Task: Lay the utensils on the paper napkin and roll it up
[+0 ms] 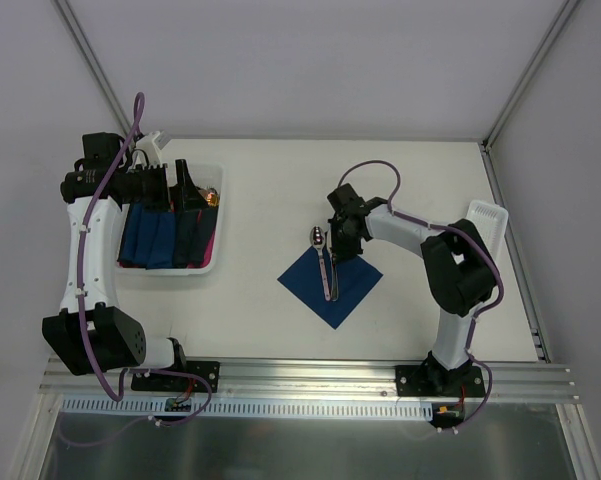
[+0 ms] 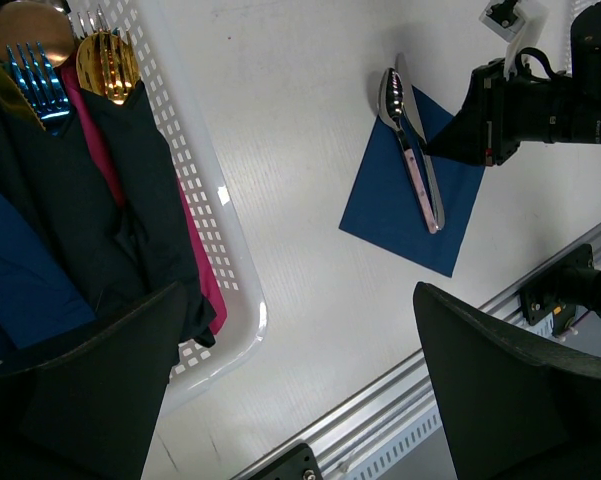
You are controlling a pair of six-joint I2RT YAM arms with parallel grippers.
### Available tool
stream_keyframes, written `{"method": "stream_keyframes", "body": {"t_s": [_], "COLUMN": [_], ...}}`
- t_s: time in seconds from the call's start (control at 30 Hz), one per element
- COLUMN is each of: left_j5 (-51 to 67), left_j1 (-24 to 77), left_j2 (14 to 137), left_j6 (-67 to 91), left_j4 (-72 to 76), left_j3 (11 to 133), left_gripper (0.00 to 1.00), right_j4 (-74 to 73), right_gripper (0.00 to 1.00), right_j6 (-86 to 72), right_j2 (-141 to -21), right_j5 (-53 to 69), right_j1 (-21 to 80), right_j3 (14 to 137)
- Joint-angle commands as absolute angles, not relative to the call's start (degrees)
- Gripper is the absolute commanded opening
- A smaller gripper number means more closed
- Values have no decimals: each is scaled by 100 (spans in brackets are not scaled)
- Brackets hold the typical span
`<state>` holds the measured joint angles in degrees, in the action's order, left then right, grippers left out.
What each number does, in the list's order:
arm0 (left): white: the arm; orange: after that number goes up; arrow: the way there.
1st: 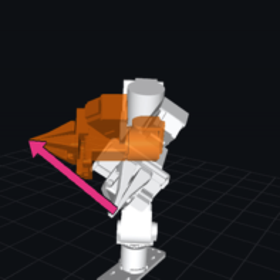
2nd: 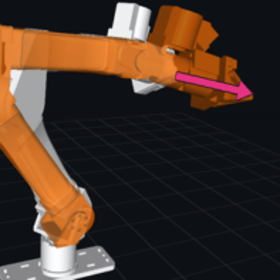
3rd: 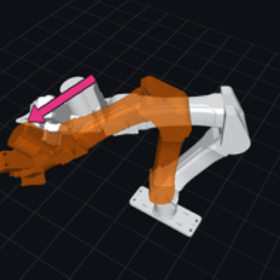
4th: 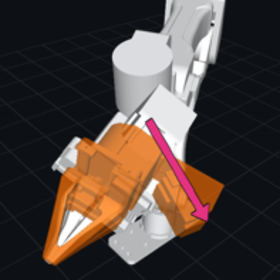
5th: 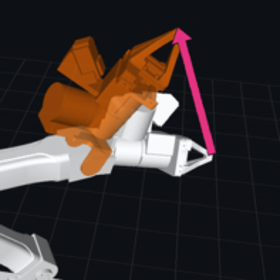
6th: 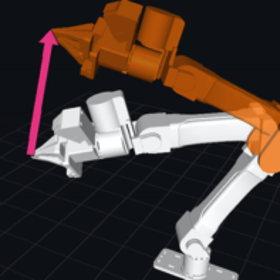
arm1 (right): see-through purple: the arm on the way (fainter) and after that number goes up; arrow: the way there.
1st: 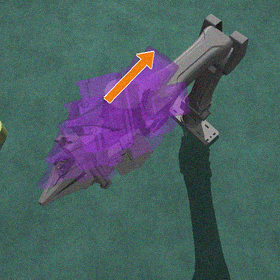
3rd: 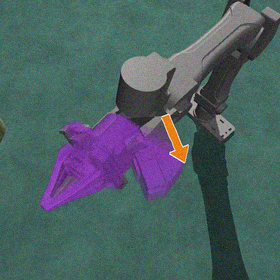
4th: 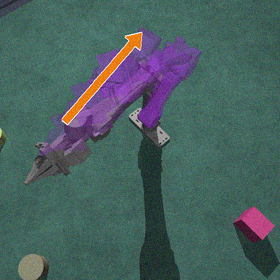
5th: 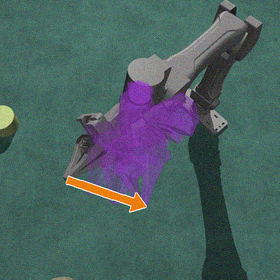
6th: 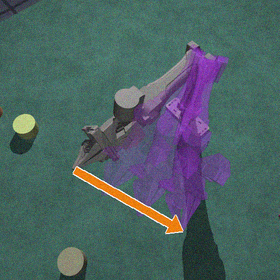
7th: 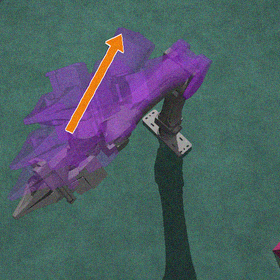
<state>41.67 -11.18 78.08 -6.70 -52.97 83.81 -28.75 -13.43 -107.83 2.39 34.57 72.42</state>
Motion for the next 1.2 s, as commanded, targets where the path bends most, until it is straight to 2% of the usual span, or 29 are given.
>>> {"method": "stream_keyframes", "body": {"t_s": [0.0, 0.17, 0.3, 0.47, 0.6, 0.7, 0.73, 0.83, 1.03, 1.17], "left_j5": [4201, 4245, 3649, 3183, 2454, 1908, 1759, 1390, 247, 334], "left_j1": [-1081, -985, -170, 754, 1607, 2152, 2258, 2767, 3594, 3744], "left_j2": [7708, 7743, 7945, 8567, 9087, 9535, 9649, 10027, 10546, 10985], "left_j6": [-703, -852, -993, -906, -678, -291, -177, 394, 1344, 1836], "left_j4": [-5265, -5256, -5238, -5072, -4739, -4527, -4492, -4360, -4113, -4087], "left_j3": [8394, 8297, 8157, 8130, 8200, 8288, 8358, 8402, 8481, 8683], "left_gripper": [99, 99, 98, 79, 56, 49, 41, 29, 34, 37], "right_j4": [-2856, -2856, -2795, -2795, -2777, -2777, -2777, -2742, -2163, -1873], "right_gripper": [17, 14, 14, 16, 18, 18, 16, 8, 2, 2], "right_j6": [-1292, -1301, -1397, -1555, -1792, -1986, -2021, -2144, -2583, -2742], "right_j2": [-10863, -10811, -10565, -9934, -9361, -9053, -9035, -9114, -9404, -9545], "right_j5": [264, 316, 325, 308, 141, 35, 35, 70, 395, 413], "right_j1": [3436, 3428, 3428, 3375, 3287, 3182, 3156, 3138, 3146, 3138], "right_j3": [7400, 7374, 7269, 7163, 6918, 6628, 6566, 6355, 5881, 5748]}}
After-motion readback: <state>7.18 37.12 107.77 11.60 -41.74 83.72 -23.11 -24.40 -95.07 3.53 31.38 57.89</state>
